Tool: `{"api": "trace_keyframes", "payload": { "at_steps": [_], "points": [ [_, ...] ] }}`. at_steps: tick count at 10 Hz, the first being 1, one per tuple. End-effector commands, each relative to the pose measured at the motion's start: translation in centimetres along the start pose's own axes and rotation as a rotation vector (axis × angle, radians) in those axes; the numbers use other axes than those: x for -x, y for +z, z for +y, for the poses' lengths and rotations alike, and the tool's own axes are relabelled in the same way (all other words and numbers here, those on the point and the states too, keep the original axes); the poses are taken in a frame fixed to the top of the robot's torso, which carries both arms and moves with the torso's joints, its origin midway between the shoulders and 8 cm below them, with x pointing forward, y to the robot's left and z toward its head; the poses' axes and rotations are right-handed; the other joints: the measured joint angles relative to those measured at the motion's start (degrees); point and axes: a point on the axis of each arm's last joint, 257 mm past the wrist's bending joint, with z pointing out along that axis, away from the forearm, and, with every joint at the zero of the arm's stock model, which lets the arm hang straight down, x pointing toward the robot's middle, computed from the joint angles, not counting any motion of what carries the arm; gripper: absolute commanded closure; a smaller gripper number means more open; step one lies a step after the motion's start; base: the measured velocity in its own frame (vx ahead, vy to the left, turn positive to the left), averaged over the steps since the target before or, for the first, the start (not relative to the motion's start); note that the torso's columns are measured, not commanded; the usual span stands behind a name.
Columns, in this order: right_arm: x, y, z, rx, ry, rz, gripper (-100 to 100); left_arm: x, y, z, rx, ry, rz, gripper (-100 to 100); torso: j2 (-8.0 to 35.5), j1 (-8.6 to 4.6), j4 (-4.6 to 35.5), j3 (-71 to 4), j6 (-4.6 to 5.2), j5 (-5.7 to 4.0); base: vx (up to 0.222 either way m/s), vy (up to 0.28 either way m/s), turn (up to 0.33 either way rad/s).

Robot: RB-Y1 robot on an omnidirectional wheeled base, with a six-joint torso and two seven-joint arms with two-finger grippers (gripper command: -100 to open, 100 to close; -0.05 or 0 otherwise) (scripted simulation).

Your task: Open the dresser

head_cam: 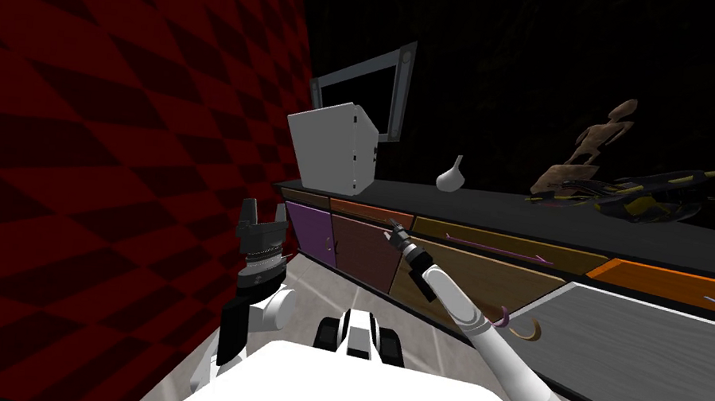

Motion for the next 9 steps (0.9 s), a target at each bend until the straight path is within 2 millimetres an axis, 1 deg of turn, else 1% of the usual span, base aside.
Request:
{"api": "trace_keyframes", "payload": {
  "at_steps": [1, 2, 3, 4, 5, 9],
  "points": [
    [-0.8, 0.3, -0.8, 0.0, -0.004, -0.004, -100, 0.0, 0.0, 0.0, 0.0, 0.0, 0.0, 0, 0.07, -0.02, 0.02, 0.04, 0.0, 0.0, 0.083, 0.062, -0.026],
    [-0.5, 0.2, -0.5, -0.001, -0.005, -0.001, -100, 0.0, 0.0, 0.0, 0.0, 0.0, 0.0, 0, -0.11, 0.15, -0.02, -0.06, 0.0, 0.04, 0.053, 0.041, -0.01],
    [-0.5, 0.2, -0.5, 0.0, -0.004, -0.002, 100, 0.0, 0.0, 0.0, 0.0, 0.0, 0.0, 0, 0.01, 0.02, -0.01, 0.0, 0.0, 0.02, 0.008, 0.007, 0.003],
    [-1.0, 1.2, -0.6, -0.002, -0.006, 0.004, 100, 0.0, 0.0, 0.0, 0.0, 0.0, 0.0, 0, 0.17, -0.12, 0.05, 0.1, 0.01, -0.03, -0.124, 0.0, 0.023],
    [-1.0, 1.2, -0.6, -0.002, -0.006, 0.004, 100, 0.0, 0.0, 0.0, 0.0, 0.0, 0.0, 0, 0.3, -0.11, -0.28, 0.22, -0.07, -0.12, -0.175, -0.015, 0.037],
    [-1.9, 3.1, -1.0, -0.006, -0.008, 0.014, 100, 0.0, 0.0, 0.0, 0.0, 0.0, 0.0, 0, -0.02, -0.22, -0.16, 0.0, 0.17, -0.1, -0.215, 0.034, 0.026]
  ]
}}
